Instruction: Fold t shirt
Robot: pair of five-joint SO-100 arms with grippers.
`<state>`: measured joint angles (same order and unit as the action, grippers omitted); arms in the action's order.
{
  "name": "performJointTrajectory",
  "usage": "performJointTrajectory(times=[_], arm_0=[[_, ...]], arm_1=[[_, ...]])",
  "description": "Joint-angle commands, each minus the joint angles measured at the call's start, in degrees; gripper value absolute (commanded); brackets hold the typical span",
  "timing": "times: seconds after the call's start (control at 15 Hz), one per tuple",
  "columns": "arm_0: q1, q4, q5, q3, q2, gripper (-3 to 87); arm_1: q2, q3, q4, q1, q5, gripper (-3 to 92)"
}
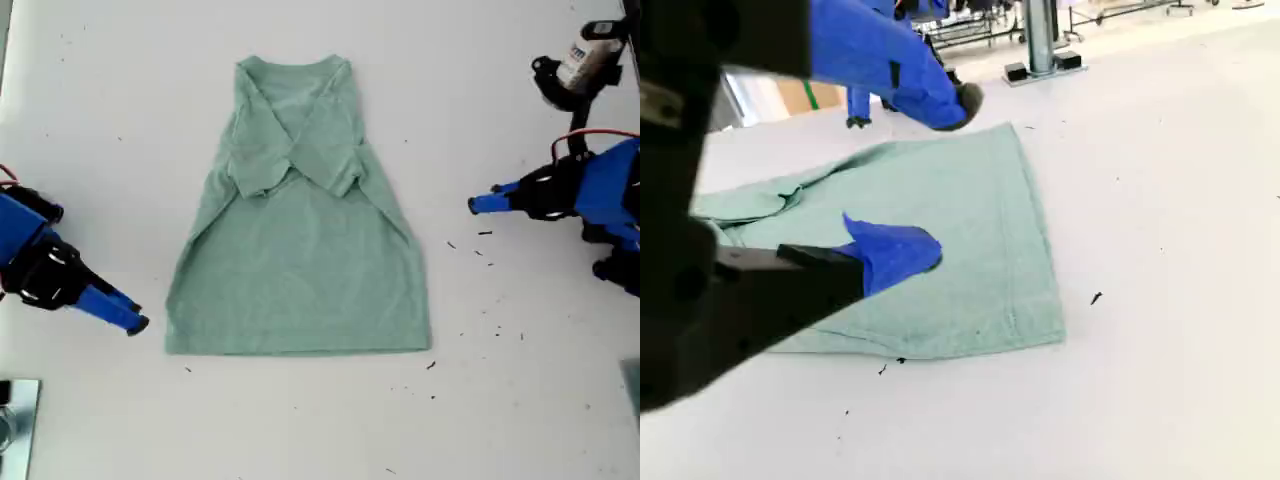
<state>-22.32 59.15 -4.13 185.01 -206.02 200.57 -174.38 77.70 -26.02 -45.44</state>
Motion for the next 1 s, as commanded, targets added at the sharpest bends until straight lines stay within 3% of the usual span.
performJointTrajectory(times=[0.0,0.13,0.2,0.27,0.33,0.4,0.47,0.53,0.73,0.8,0.93], arm_0=[[29.36,0.35,3.25,0.44,0.00,18.0],[27.16,0.44,3.96,-0.70,-0.35,18.0],[26.10,0.26,7.29,-0.88,-0.35,18.8],[22.50,-0.35,16.44,-2.11,-0.35,18.9],[21.36,-1.85,17.84,-2.11,-0.44,15.1],[22.59,-1.58,16.87,-1.58,-0.44,0.8],[23.20,-1.76,20.65,-1.58,-0.44,4.0],[22.50,-1.32,23.99,-2.29,-0.44,-0.1],[20.92,-0.35,23.82,-2.11,-0.44,-0.2],[20.83,-0.26,23.55,-1.85,-0.44,-0.2],[20.74,-0.44,23.29,-0.53,-0.44,-0.2]], arm_1=[[0.26,-2.90,0.53,-0.97,-0.44,16.1],[0.26,-2.90,0.53,3.16,9.84,16.1],[0.26,-2.90,0.53,8.26,21.36,16.0],[0.26,-2.90,0.53,12.22,37.35,16.2],[0.26,-2.90,0.53,14.94,51.94,16.2],[0.26,-2.90,0.53,16.00,50.10,16.4],[0.26,-2.90,0.53,15.21,44.21,13.8],[0.26,-2.90,0.53,16.08,43.07,2.5],[-0.09,4.57,-6.59,17.84,39.38,2.3],[-6.42,11.60,-5.89,19.95,40.43,2.2],[-40.69,37.09,-2.72,25.58,40.96,2.2]])
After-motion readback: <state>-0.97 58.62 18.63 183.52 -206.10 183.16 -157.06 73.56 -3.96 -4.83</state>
